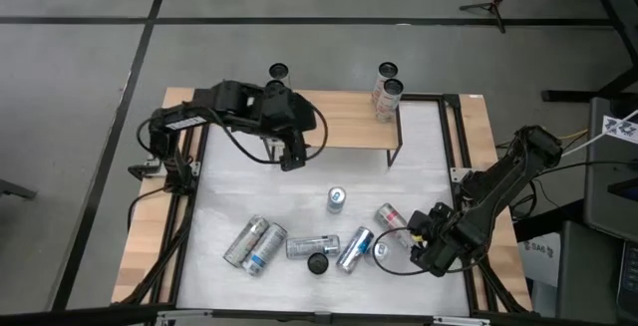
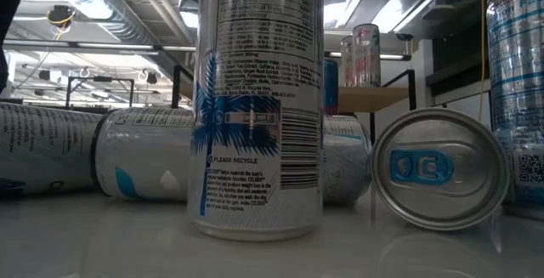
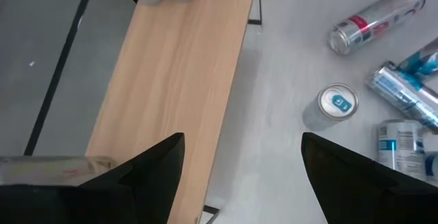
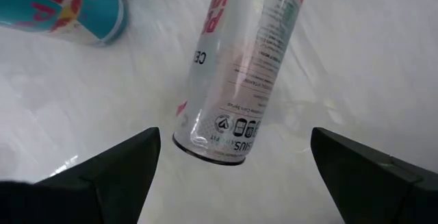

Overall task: Sort soda cans
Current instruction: Put the white pink soda can on the shelf and align with other white pink soda cans

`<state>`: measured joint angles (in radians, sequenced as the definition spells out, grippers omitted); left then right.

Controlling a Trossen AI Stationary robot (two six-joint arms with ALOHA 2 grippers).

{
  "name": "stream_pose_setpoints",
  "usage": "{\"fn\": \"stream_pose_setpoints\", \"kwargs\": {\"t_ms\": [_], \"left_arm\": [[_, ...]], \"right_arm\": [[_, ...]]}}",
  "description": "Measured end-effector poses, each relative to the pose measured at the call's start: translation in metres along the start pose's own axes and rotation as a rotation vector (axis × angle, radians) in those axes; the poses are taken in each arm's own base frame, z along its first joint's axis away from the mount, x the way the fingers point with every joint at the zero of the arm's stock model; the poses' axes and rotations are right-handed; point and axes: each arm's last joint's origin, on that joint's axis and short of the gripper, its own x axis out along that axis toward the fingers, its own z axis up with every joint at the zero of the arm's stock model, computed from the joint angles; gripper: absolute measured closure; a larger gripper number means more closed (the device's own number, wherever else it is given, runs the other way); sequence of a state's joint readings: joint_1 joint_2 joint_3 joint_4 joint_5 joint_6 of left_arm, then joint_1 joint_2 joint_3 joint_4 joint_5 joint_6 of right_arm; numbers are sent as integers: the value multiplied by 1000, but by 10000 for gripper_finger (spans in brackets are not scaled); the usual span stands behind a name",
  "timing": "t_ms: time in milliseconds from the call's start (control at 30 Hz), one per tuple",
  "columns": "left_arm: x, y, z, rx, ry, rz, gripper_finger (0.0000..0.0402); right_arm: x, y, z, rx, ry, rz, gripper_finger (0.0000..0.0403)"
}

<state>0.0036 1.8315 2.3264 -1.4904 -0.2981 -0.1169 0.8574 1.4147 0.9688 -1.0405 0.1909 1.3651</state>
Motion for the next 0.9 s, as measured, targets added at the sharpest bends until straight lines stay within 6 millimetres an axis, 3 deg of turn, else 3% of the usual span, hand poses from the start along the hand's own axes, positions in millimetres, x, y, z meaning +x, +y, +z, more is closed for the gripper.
{"fn": "stream_pose_setpoints", "kwargs": {"t_ms": [333, 900], "left_arm": [[6, -3, 6, 12, -34, -4, 117], [6, -3, 6, 12, -31, -11, 117]], "right_arm": [[12, 5, -1, -11, 10, -51, 29], [14, 7, -1, 33, -19, -47, 29]]}}
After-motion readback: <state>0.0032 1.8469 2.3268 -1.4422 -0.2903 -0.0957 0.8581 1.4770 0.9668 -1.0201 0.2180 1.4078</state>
